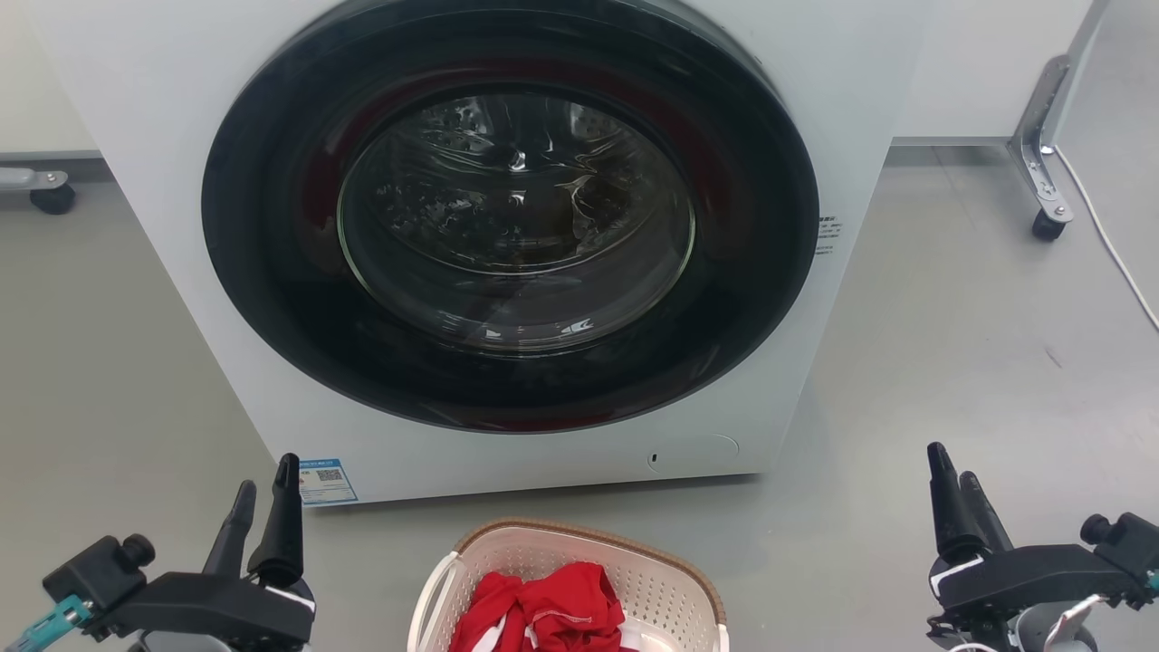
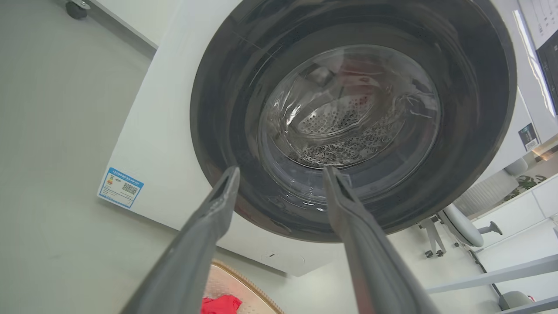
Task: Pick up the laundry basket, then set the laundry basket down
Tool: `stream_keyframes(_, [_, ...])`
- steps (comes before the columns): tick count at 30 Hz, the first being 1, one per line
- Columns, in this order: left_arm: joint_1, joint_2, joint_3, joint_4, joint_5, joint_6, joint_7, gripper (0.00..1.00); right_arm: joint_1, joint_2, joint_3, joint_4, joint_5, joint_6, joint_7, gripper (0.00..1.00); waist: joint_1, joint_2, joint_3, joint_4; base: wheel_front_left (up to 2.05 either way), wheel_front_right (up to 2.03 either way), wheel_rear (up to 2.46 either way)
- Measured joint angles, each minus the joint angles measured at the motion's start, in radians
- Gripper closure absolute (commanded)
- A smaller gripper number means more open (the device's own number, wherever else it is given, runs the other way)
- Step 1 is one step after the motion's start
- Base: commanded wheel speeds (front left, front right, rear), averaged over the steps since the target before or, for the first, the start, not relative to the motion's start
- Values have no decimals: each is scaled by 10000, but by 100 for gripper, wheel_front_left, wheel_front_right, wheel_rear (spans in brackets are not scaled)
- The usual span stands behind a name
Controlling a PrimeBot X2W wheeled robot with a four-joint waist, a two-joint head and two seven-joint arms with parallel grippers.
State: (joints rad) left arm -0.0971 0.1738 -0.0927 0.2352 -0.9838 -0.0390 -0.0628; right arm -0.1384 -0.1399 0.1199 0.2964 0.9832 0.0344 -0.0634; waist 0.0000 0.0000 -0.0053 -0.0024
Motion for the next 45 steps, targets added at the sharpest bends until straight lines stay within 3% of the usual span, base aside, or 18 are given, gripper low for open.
stream_keyframes(17, [12, 339, -550, -261, 2652, 581, -583, 0, -164, -397, 968, 10, -2711, -439, -587, 0, 1, 0, 3, -65, 0, 0, 0])
stream_keyframes(45, [244, 430, -800, -721, 5864, 1365, -1601, 0, -269, -734, 1896, -362, -6236, -974, -1586, 0, 0, 0, -68, -105, 0, 0, 0])
